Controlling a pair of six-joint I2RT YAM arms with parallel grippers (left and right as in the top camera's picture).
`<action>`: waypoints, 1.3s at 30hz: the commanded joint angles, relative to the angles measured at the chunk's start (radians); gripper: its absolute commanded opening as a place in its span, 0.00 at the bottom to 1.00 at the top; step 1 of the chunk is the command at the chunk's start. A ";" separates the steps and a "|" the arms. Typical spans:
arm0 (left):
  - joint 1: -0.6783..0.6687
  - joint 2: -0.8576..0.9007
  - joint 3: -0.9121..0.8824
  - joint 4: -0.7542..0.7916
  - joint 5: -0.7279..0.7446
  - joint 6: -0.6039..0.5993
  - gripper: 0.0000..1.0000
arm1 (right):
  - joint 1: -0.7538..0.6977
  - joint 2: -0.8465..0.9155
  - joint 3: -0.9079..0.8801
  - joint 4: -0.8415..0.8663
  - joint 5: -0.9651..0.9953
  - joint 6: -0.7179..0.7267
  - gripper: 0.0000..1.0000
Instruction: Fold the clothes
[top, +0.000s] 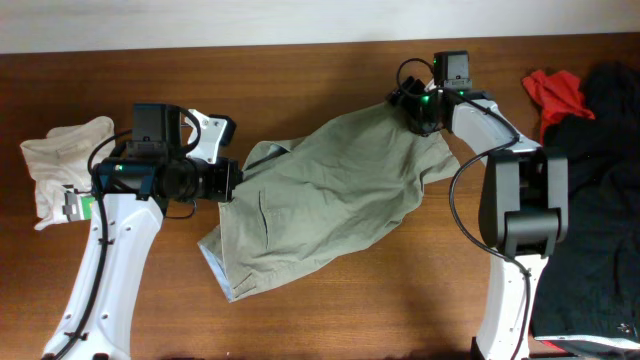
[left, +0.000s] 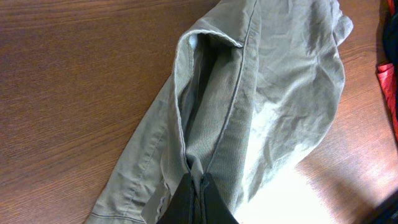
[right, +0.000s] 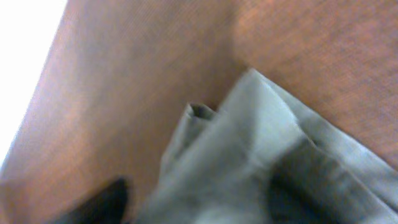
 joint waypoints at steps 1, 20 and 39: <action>-0.004 -0.003 0.005 -0.002 0.018 -0.010 0.01 | 0.010 0.007 0.014 0.026 0.019 0.009 0.20; 0.021 -0.069 0.932 -0.428 -0.129 -0.036 0.01 | -0.097 -1.224 0.196 -0.718 0.361 -0.513 0.04; 0.021 0.485 1.056 0.544 -0.128 -0.227 0.00 | -0.214 -0.519 0.750 -0.577 0.294 -0.519 0.04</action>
